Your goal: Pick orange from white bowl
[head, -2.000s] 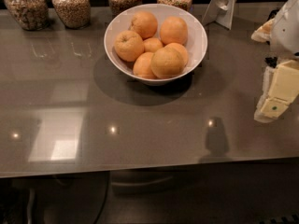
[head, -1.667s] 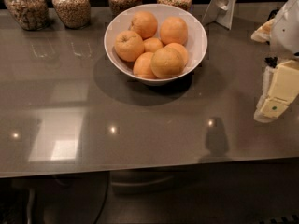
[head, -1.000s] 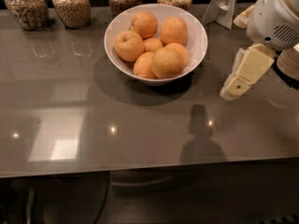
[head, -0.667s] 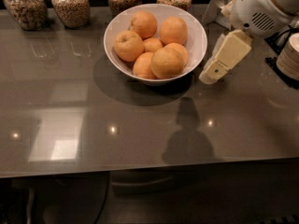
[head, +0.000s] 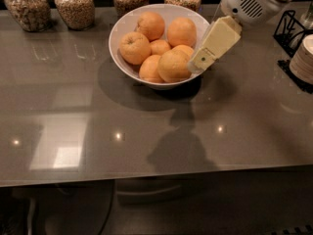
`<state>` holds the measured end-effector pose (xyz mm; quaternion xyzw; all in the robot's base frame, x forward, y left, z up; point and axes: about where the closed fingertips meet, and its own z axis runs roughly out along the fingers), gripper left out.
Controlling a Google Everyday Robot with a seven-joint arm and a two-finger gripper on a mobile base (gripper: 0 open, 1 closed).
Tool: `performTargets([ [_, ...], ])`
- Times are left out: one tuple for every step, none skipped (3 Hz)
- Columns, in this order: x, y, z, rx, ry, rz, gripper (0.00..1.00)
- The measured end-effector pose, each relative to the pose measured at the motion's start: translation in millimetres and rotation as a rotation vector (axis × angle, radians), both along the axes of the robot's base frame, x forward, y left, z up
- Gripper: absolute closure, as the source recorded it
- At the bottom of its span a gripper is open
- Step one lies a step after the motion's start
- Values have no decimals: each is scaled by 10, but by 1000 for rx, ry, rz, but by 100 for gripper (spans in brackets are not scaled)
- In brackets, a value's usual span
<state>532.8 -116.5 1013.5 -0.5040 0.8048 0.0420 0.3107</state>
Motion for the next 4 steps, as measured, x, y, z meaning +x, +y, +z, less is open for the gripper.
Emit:
performTargets([
  [-1,7,14,6,-12,-13,0],
  [100,-6,-42,30,-42,-72,0],
  [263,17,-105,62,-68,-150,0],
  [398,65,-185,87,-74,-208,0],
])
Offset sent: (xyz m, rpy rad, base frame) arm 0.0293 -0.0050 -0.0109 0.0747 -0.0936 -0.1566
